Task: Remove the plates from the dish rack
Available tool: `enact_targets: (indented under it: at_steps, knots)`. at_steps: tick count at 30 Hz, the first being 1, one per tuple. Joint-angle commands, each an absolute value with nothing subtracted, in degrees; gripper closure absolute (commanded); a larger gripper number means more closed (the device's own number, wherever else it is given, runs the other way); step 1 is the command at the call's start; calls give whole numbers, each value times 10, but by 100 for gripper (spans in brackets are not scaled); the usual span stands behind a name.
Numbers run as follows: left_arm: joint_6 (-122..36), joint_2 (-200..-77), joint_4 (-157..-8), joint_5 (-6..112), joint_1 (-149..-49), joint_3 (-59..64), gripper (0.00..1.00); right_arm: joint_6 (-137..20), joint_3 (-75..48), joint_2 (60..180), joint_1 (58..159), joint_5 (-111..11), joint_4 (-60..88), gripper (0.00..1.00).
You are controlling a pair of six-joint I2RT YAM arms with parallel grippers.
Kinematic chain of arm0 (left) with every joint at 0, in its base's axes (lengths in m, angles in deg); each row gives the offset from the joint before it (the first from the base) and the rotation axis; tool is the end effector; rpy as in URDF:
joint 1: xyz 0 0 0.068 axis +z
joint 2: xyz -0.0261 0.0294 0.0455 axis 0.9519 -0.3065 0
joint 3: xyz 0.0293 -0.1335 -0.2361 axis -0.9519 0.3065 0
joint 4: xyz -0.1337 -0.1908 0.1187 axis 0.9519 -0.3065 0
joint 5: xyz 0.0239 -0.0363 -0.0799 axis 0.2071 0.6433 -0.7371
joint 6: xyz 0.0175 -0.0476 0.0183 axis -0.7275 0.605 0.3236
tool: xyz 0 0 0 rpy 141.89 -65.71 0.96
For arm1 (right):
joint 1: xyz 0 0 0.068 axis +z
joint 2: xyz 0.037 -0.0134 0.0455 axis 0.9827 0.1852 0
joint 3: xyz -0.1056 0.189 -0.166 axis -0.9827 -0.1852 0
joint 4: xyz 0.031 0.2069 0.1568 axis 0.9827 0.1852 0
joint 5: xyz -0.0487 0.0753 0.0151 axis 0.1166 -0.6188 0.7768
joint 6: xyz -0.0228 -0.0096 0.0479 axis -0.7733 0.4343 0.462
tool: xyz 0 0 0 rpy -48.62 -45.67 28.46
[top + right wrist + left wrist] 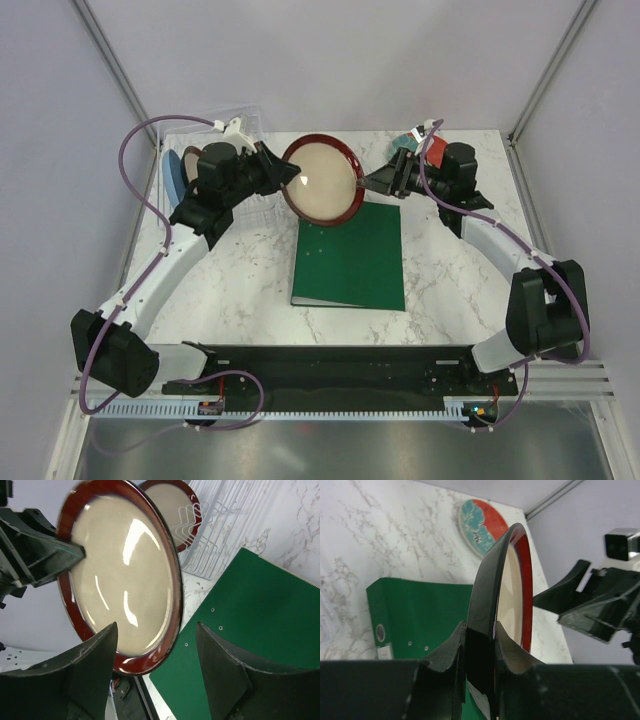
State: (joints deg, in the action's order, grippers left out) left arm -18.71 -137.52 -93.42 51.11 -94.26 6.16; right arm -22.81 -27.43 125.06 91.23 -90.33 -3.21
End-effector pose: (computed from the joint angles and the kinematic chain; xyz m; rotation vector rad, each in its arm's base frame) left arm 0.2782 -0.1199 0.3761 -0.0938 1.9086 -0.8623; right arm 0.3339 0.0972 0.3150 -0.1851 1.8700 1.3800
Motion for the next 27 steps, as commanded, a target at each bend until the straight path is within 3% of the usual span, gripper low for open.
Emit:
enact_targets:
  at_steps: [1, 8, 9, 12, 13, 15, 18, 21, 22, 24, 27]
  knots:
    - [-109, -1349, -762, 454, -944, 44, 98, -215, -282, 1271, 925, -923, -84, 28]
    - [-81, -1351, -717, 423, -946, 73, 98, -185, -283, 1308, 939, -948, -141, 33]
    - [-78, -1353, -712, 421, -946, 80, 98, -175, -282, 1311, 940, -951, -156, 51]
    - [-74, -1356, -704, 417, -946, 92, 98, -169, -275, 1318, 942, -963, -164, 90]
    - [-72, -1357, -703, 414, -946, 95, 98, -167, -273, 1318, 942, -966, -169, 96]
    - [-70, -1362, -700, 411, -946, 99, 98, -148, -272, 1322, 941, -977, -192, 93]
    - [-62, -1372, -688, 401, -947, 105, 98, -105, -287, 1331, 942, -993, -273, 100]
    - [-63, -1378, -685, 402, -947, 112, 98, -116, -287, 1319, 942, -958, -234, 100]
    - [-69, -1378, -690, 405, -947, 114, 94, -143, -285, 1310, 941, -948, -216, 100]
    - [-82, -1373, -692, 406, -947, 121, 72, -187, -266, 1298, 939, -900, -120, 100]
    - [-111, -1361, -719, 427, -946, 130, 64, -268, -232, 1276, 935, -837, -15, 100]
